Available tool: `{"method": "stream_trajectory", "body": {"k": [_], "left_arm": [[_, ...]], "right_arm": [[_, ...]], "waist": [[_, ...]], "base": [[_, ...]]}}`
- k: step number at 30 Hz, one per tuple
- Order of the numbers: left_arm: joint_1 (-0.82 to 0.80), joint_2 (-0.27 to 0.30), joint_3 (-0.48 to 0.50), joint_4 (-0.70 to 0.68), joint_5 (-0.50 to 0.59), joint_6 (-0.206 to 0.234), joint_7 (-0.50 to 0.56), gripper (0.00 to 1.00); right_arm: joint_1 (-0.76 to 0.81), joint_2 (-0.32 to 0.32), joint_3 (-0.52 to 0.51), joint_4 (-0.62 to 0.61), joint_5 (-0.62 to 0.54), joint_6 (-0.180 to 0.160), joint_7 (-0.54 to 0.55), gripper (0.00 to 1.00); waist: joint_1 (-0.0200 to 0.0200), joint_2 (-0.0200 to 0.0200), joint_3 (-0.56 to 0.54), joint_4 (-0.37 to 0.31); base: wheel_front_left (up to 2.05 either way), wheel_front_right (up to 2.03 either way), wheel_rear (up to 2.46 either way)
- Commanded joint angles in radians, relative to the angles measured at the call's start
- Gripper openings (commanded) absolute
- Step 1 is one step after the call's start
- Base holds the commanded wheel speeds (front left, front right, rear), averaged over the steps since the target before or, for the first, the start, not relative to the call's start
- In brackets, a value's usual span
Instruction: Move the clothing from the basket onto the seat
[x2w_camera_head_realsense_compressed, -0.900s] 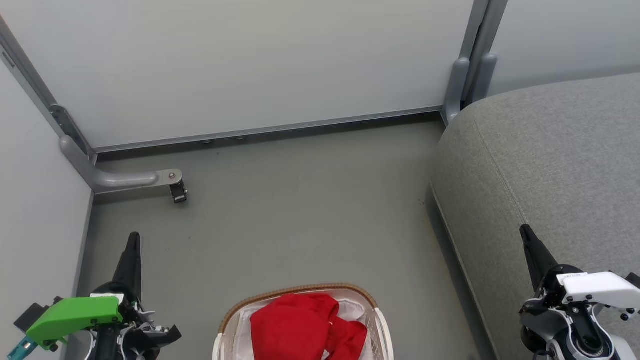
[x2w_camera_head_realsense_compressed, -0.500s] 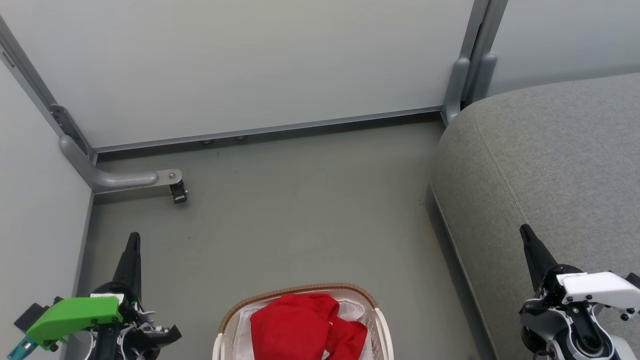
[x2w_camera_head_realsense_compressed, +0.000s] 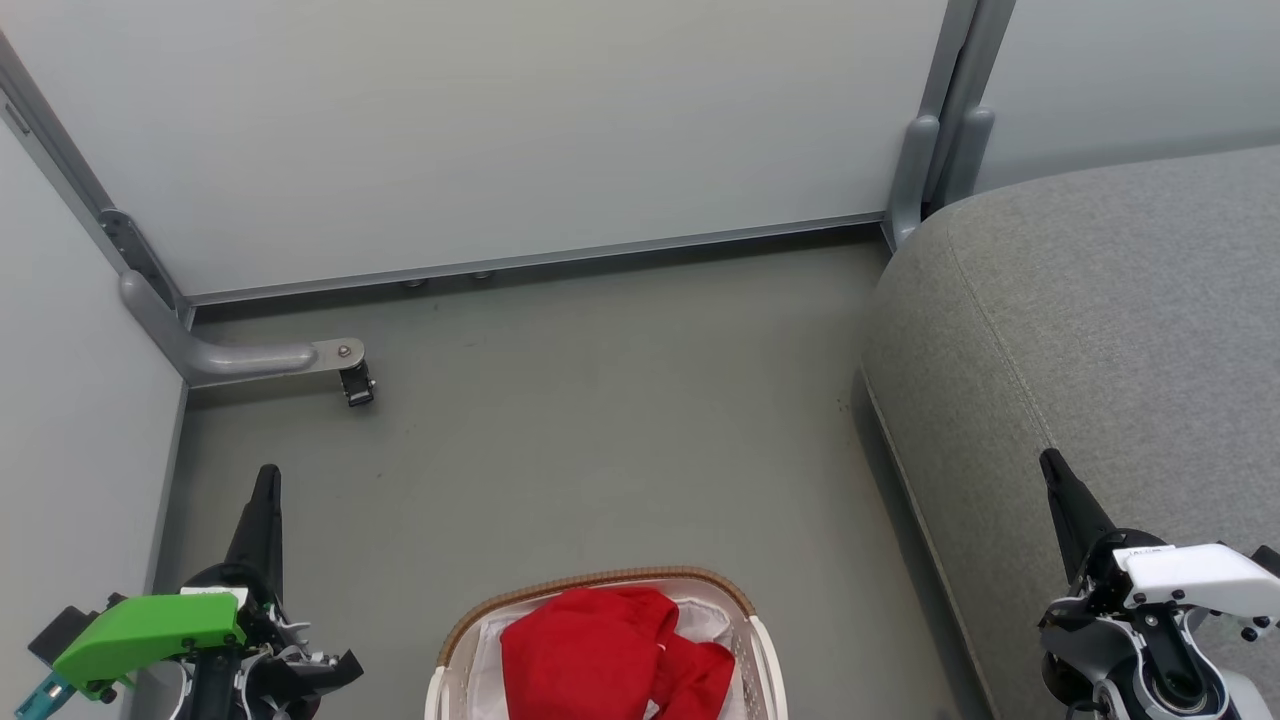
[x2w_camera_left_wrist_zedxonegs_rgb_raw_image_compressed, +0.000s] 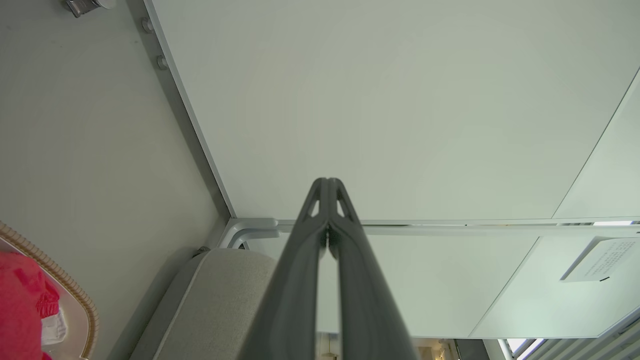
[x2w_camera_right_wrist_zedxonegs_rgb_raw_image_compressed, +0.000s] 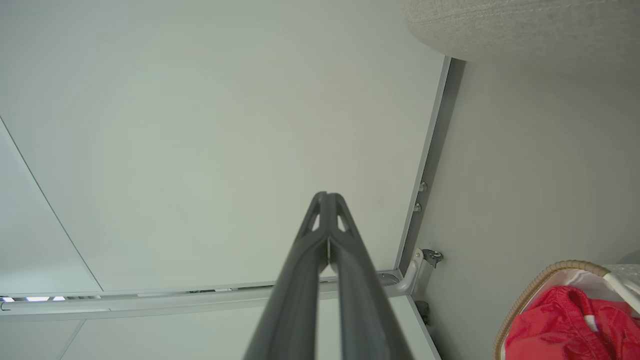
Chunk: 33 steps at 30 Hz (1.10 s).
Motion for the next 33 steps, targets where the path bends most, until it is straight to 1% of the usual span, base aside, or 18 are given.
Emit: {"method": "stream_trajectory", "body": {"k": [1,2,3,6,10,14,23,33], "left_arm": [[-0.011,0.000,0.000,-0.001,0.004,0.000,-0.002,0.00],[-0.011,0.000,0.000,-0.001,0.004,0.000,-0.002,0.00],[0.001,-0.001,0.000,0.003,0.000,0.000,0.000,1.00],[0.016,-0.006,-0.001,0.030,0.000,0.000,0.000,1.00],[0.010,0.000,-0.009,0.032,0.017,0.000,-0.017,1.00],[0.002,0.015,-0.031,0.043,0.065,0.000,-0.041,1.00],[-0.009,0.025,-0.032,0.038,0.272,0.000,-0.083,1.00],[-0.006,0.034,-0.051,0.040,0.489,0.000,-0.125,1.00]], "right_arm": [[0.008,-0.003,-0.003,0.000,-0.003,0.000,0.005,0.00],[0.008,-0.003,-0.003,0.000,-0.003,0.000,0.005,0.00],[0.000,0.001,0.000,0.003,0.000,0.000,0.000,1.00],[0.011,0.010,0.003,0.027,0.000,0.000,-0.001,1.00],[0.004,0.005,0.019,0.019,-0.019,0.000,-0.020,1.00],[-0.008,-0.008,0.037,0.020,-0.073,0.000,-0.041,1.00],[-0.026,-0.008,0.044,0.007,-0.287,0.000,-0.083,1.00],[-0.040,-0.009,0.074,0.007,-0.480,0.000,-0.124,1.00]], "waist": [[0.0000,0.0000,0.000,0.000],[0.0000,0.0000,0.000,0.000],[0.0000,0.0000,0.000,0.000],[0.0000,0.0000,0.000,0.000],[0.0000,0.0000,0.002,0.000],[0.0000,0.0000,0.004,0.001],[0.0000,0.0000,0.013,0.000],[0.0000,0.0000,0.020,-0.002]], "base": [[0.00,0.00,0.00],[0.00,0.00,0.00],[0.00,0.00,0.00],[0.00,0.00,0.00],[0.00,0.00,0.00],[0.00,0.00,0.00],[0.00,0.00,0.00],[0.00,0.00,0.00]]}}
